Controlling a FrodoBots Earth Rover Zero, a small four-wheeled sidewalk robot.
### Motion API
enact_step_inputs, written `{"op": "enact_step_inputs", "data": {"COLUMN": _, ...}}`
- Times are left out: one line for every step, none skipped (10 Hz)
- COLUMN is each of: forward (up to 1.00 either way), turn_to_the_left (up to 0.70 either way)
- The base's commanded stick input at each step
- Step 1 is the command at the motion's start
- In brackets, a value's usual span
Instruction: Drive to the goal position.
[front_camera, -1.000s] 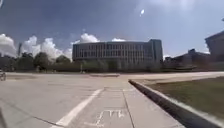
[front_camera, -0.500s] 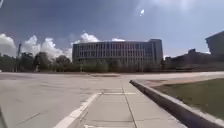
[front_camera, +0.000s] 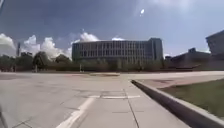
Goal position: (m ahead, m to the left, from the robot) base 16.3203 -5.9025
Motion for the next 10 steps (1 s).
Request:
{"op": "enact_step_inputs", "data": {"forward": 1.0, "turn_to_the_left": 0.0}}
{"op": "enact_step_inputs", "data": {"forward": 1.0, "turn_to_the_left": 0.0}}
{"op": "enact_step_inputs", "data": {"forward": 1.0, "turn_to_the_left": 0.0}}
{"op": "enact_step_inputs", "data": {"forward": 1.0, "turn_to_the_left": 0.0}}
{"op": "enact_step_inputs", "data": {"forward": 1.0, "turn_to_the_left": 0.0}}
{"op": "enact_step_inputs", "data": {"forward": 1.0, "turn_to_the_left": 0.0}}
{"op": "enact_step_inputs", "data": {"forward": 1.0, "turn_to_the_left": 0.0}}
{"op": "enact_step_inputs", "data": {"forward": 1.0, "turn_to_the_left": 0.0}}
{"op": "enact_step_inputs", "data": {"forward": 1.0, "turn_to_the_left": 0.0}}
{"op": "enact_step_inputs", "data": {"forward": 1.0, "turn_to_the_left": 0.0}}
